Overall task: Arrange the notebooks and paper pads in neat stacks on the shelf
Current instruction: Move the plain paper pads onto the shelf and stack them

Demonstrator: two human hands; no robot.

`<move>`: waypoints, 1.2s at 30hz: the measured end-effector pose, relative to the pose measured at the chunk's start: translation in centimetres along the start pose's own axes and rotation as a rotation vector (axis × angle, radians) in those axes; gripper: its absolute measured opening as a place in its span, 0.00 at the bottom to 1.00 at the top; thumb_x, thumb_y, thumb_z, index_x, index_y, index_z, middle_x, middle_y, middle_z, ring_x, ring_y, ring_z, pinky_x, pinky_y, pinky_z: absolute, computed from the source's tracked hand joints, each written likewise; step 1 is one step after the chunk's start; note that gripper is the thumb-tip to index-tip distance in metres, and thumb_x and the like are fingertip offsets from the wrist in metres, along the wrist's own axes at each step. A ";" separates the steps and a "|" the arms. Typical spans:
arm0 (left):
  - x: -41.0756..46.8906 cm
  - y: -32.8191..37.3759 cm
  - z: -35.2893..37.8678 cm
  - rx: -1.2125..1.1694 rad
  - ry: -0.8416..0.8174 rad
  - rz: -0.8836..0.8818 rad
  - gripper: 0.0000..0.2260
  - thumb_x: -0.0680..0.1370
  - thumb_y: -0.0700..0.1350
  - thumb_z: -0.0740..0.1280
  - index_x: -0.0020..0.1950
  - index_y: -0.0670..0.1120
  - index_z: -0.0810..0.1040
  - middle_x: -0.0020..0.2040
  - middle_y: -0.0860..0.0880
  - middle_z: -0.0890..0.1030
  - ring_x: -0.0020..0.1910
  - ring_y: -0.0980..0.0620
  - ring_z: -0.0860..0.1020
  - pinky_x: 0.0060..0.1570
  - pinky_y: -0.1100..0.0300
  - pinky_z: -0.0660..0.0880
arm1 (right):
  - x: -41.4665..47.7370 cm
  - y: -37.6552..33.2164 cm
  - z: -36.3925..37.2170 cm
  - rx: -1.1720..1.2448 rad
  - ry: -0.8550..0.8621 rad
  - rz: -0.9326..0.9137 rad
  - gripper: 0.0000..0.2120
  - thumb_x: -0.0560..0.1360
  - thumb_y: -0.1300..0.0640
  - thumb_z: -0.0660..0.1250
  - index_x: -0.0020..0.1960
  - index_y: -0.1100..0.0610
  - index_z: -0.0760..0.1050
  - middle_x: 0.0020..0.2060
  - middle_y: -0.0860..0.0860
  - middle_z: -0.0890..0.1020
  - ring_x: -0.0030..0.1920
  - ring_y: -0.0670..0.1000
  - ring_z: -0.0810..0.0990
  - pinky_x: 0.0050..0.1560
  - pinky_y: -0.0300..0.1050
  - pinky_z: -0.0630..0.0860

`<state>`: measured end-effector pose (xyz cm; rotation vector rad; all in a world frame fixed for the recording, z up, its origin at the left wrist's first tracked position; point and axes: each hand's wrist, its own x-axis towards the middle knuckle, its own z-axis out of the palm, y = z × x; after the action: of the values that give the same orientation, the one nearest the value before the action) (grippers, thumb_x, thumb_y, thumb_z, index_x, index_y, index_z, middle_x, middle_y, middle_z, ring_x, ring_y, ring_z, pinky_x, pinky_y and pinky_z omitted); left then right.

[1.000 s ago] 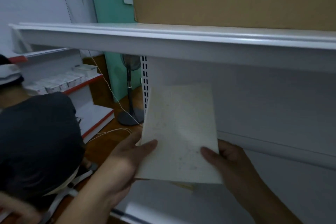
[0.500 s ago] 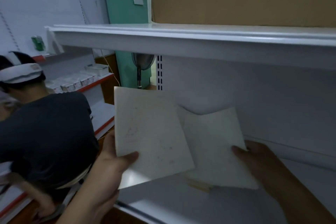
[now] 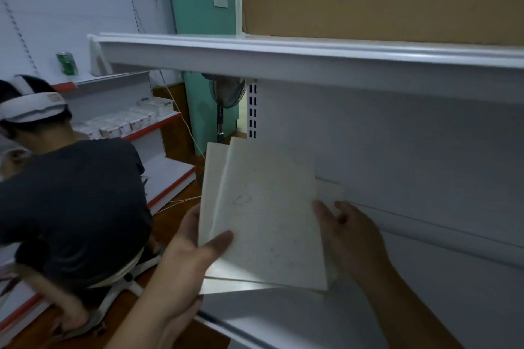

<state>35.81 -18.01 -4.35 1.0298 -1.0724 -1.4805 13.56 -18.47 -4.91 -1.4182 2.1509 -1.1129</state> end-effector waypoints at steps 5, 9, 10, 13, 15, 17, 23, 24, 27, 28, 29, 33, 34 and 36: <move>0.2 -0.2 -1.7 -0.088 0.063 -0.002 0.22 0.65 0.42 0.69 0.56 0.58 0.76 0.52 0.46 0.82 0.52 0.40 0.81 0.51 0.43 0.78 | 1.8 2.6 -1.1 -0.129 -0.179 0.141 0.30 0.71 0.39 0.66 0.61 0.62 0.74 0.55 0.59 0.80 0.54 0.58 0.80 0.53 0.49 0.75; 0.3 0.2 -2.4 -0.067 0.097 0.040 0.19 0.72 0.39 0.66 0.59 0.55 0.74 0.51 0.47 0.83 0.51 0.42 0.81 0.46 0.48 0.78 | 1.4 4.4 -3.4 0.158 -0.195 0.143 0.12 0.76 0.58 0.65 0.45 0.66 0.81 0.34 0.57 0.82 0.34 0.54 0.79 0.35 0.42 0.73; 0.3 0.4 -2.7 -0.057 0.112 0.049 0.18 0.74 0.38 0.65 0.60 0.55 0.74 0.52 0.46 0.82 0.51 0.43 0.81 0.47 0.47 0.78 | 1.4 5.2 -4.6 0.283 -0.153 0.182 0.09 0.75 0.61 0.66 0.47 0.67 0.80 0.35 0.58 0.82 0.36 0.54 0.79 0.38 0.43 0.72; 0.4 0.8 -3.1 0.008 0.139 0.069 0.16 0.75 0.39 0.65 0.56 0.58 0.73 0.55 0.47 0.80 0.54 0.43 0.79 0.55 0.44 0.76 | 0.8 6.1 -8.4 0.738 -0.166 0.270 0.15 0.69 0.58 0.68 0.52 0.64 0.79 0.43 0.60 0.85 0.43 0.60 0.83 0.46 0.50 0.77; 0.4 0.5 -2.5 0.030 0.122 0.061 0.15 0.75 0.39 0.66 0.53 0.59 0.74 0.54 0.48 0.81 0.54 0.44 0.79 0.55 0.45 0.76 | 0.0 5.1 -8.6 0.842 -0.229 0.248 0.15 0.67 0.57 0.68 0.50 0.63 0.80 0.43 0.58 0.86 0.43 0.58 0.85 0.41 0.48 0.80; 0.3 0.1 -1.3 -0.016 0.078 0.015 0.14 0.72 0.42 0.68 0.53 0.58 0.75 0.52 0.47 0.82 0.51 0.43 0.81 0.49 0.48 0.78 | -0.9 2.5 -6.5 0.778 -0.189 0.171 0.05 0.71 0.61 0.67 0.42 0.61 0.80 0.33 0.53 0.85 0.33 0.49 0.84 0.31 0.40 0.79; -0.1 -0.3 -0.3 -0.029 0.006 -0.041 0.25 0.64 0.39 0.71 0.58 0.56 0.76 0.51 0.44 0.83 0.51 0.39 0.81 0.51 0.43 0.77 | -0.7 -0.5 -0.2 0.229 0.030 -0.128 0.17 0.76 0.47 0.62 0.37 0.60 0.75 0.31 0.51 0.76 0.33 0.46 0.73 0.34 0.41 0.66; -0.2 -0.2 -0.4 -0.030 0.012 -0.036 0.26 0.63 0.39 0.70 0.59 0.55 0.75 0.51 0.44 0.82 0.51 0.39 0.81 0.50 0.43 0.77 | -0.3 0.4 0.3 0.154 0.078 -0.097 0.17 0.75 0.42 0.62 0.45 0.56 0.76 0.37 0.50 0.78 0.38 0.47 0.76 0.39 0.41 0.70; -0.3 -0.3 -1.2 -0.046 0.041 0.010 0.31 0.60 0.41 0.69 0.64 0.52 0.73 0.54 0.43 0.80 0.54 0.38 0.79 0.53 0.42 0.76 | 0.0 2.3 0.8 0.048 -0.101 0.174 0.38 0.65 0.32 0.66 0.68 0.52 0.65 0.59 0.51 0.77 0.57 0.53 0.78 0.59 0.50 0.75; -0.3 -0.2 -1.3 -0.038 0.040 0.027 0.33 0.59 0.41 0.71 0.65 0.51 0.72 0.55 0.43 0.80 0.55 0.38 0.78 0.56 0.40 0.74 | 0.2 2.9 0.8 0.072 -0.190 0.231 0.37 0.66 0.33 0.67 0.67 0.52 0.67 0.59 0.51 0.79 0.57 0.53 0.79 0.59 0.50 0.75; -0.3 -0.2 -1.3 -0.023 0.048 0.041 0.35 0.57 0.41 0.72 0.65 0.51 0.72 0.56 0.43 0.80 0.56 0.37 0.77 0.59 0.38 0.71 | 0.5 3.3 0.5 0.085 -0.245 0.234 0.31 0.68 0.36 0.68 0.64 0.53 0.72 0.57 0.51 0.81 0.55 0.52 0.80 0.58 0.48 0.76; -1.0 -0.1 -0.7 0.033 0.082 0.045 0.33 0.57 0.41 0.71 0.63 0.50 0.73 0.52 0.43 0.81 0.53 0.38 0.79 0.55 0.41 0.73 | 0.1 4.6 -4.5 0.206 -0.220 0.146 0.10 0.76 0.55 0.66 0.54 0.58 0.80 0.43 0.50 0.84 0.43 0.51 0.82 0.45 0.44 0.77; -1.3 0.0 -0.4 0.064 0.092 0.055 0.31 0.57 0.42 0.70 0.60 0.52 0.75 0.50 0.44 0.82 0.51 0.39 0.79 0.53 0.42 0.74 | -0.1 5.6 -6.4 0.355 -0.191 0.190 0.08 0.76 0.59 0.66 0.53 0.59 0.80 0.39 0.50 0.85 0.39 0.51 0.83 0.43 0.45 0.78; -1.9 0.3 0.6 0.097 0.100 0.076 0.25 0.57 0.43 0.71 0.53 0.56 0.76 0.47 0.45 0.84 0.49 0.41 0.80 0.51 0.45 0.74 | -1.1 8.2 -10.4 0.718 -0.190 0.239 0.13 0.69 0.60 0.71 0.53 0.61 0.79 0.38 0.53 0.86 0.36 0.53 0.85 0.39 0.46 0.79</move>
<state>35.56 -16.04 -3.79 1.1065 -1.1084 -1.3134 2.29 -11.46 -4.63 -0.8691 1.4984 -1.3896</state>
